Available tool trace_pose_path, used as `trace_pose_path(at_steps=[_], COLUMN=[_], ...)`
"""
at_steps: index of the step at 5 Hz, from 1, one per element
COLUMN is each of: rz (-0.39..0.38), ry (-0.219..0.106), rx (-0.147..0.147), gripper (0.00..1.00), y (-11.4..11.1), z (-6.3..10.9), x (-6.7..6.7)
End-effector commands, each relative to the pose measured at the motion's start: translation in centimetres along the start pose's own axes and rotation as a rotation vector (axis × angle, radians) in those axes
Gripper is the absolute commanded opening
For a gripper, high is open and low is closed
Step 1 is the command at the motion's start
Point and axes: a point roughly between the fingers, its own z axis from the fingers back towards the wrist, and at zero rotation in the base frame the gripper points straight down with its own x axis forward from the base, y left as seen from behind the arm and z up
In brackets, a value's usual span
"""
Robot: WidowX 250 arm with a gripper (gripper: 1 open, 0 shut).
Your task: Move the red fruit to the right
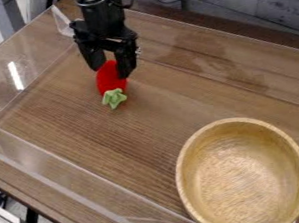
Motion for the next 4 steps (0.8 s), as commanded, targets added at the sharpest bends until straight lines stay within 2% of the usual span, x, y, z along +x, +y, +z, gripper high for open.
trace_pose_path(at_steps=[1,4], rz=[0.006,-0.002], ry=[-0.051,-0.053], rx=[0.024,0.029], gripper=[1.0,1.0], y=[0.98,1.5], z=[1.17,0.64], x=[1.08,1.61])
